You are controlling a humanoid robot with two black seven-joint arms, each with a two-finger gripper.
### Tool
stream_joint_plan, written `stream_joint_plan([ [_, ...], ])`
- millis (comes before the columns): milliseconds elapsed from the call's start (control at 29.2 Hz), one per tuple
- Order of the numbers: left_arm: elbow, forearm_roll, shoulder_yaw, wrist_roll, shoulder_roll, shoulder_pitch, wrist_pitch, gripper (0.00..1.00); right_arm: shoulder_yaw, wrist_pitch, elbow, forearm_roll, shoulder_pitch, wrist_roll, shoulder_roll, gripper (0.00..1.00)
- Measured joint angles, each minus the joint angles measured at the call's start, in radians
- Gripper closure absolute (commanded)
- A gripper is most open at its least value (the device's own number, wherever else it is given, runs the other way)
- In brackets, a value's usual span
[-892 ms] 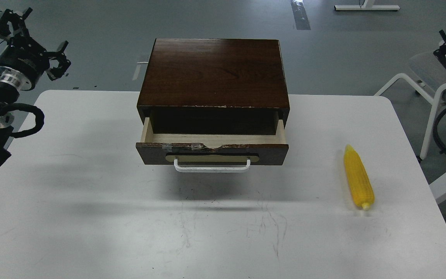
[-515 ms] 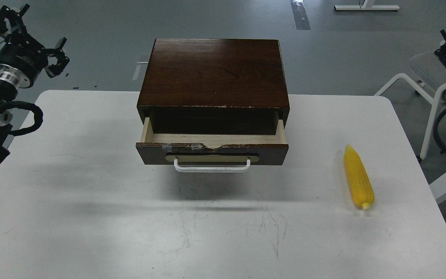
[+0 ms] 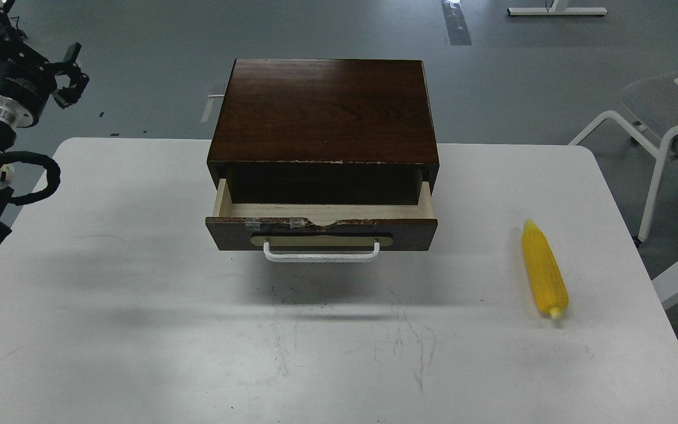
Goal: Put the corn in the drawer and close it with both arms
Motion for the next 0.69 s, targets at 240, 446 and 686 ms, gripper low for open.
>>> stream_joint_plan([
  [240, -0.008, 0.0, -0.002, -0.008, 0.03, 0.002, 0.0, 0.02, -0.046, 0.0, 0.253, -0.411, 0.094, -0.003, -0.129, 0.0],
  [446, -0.012, 0.001, 0.003, -0.007, 0.037, -0.001, 0.0, 0.02, -0.054, 0.0, 0.498, -0.869, 0.116, -0.045, -0.187, 0.0],
  [686, -0.012, 0.005, 0.009, -0.007, 0.037, -0.001, 0.0, 0.02, -0.258, 0.0, 0.756, -1.199, 0.115, -0.111, -0.233, 0.0],
])
